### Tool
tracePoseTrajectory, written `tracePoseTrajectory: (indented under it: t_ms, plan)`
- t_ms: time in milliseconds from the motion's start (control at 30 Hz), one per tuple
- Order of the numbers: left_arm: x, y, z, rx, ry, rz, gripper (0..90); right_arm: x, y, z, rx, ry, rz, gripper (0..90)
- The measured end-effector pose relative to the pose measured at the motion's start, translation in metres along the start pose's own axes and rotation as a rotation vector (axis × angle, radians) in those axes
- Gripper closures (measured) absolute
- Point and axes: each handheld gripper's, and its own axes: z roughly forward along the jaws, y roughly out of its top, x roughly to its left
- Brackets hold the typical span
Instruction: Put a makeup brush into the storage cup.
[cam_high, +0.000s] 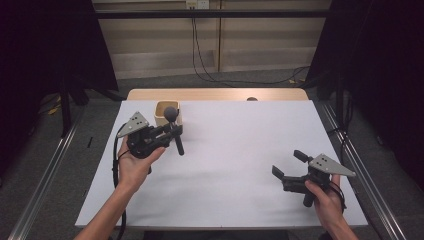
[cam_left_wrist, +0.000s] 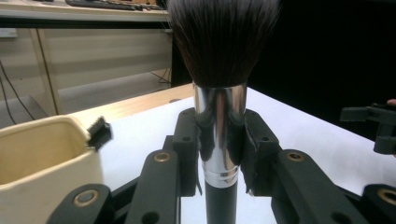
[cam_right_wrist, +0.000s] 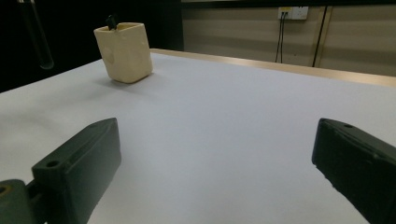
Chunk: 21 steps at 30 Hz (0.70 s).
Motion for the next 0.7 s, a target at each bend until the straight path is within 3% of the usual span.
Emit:
tracePoseTrajectory:
  t_ms: [167,367,700]
  plan:
    - [0.009,0.004,-0.005,-0.01,0.024,-0.01,70.7,-0.003,-0.004,-0.003,-0.012,-0.014,0.019,1.1]
    - [0.018,0.01,-0.006,-0.006,0.045,-0.002,70.7,-0.002,-0.008,-0.005,-0.005,-0.014,-0.001,0.5]
    - [0.028,0.03,-0.007,-0.021,0.067,0.002,70.7,-0.001,-0.008,-0.007,-0.025,-0.008,0.017,0.0]
